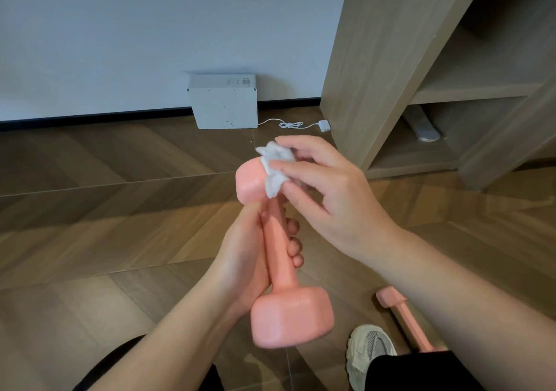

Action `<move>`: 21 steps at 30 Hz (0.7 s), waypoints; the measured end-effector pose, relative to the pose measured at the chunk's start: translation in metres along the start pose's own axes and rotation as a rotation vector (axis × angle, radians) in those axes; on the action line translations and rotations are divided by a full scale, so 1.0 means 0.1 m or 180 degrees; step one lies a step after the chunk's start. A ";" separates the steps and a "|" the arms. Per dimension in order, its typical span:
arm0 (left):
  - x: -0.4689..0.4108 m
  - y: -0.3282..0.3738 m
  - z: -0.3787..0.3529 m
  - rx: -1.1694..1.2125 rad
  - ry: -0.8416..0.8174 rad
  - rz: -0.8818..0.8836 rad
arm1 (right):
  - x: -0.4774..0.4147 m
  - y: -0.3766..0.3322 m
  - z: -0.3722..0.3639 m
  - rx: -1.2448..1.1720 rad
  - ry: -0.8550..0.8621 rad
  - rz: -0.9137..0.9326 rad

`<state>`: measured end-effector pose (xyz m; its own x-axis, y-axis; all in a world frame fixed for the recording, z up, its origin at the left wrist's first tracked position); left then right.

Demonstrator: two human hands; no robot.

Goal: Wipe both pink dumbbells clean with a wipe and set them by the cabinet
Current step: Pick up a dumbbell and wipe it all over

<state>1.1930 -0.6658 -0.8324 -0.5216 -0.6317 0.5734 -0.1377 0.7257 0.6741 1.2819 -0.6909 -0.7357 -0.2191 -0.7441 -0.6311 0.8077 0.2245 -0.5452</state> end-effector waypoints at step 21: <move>-0.03 0.02 0.02 0.0166 -0.0242 0.0086 | -0.12 0.01 0.05 -0.0130 0.0438 -0.0390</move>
<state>1.1927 -0.6623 -0.8333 -0.5879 -0.5906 0.5528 -0.1652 0.7566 0.6326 1.2878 -0.6854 -0.7258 -0.3895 -0.6750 -0.6266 0.7482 0.1648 -0.6426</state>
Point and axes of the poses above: each hand's wrist, its own x-axis away from the middle knuckle, its own z-axis out of the back of the hand, y = z × x, the point moved 7 cm from there along -x, towards the middle knuckle, and after that the axes turned 12 degrees about y, right-handed, at the moved point
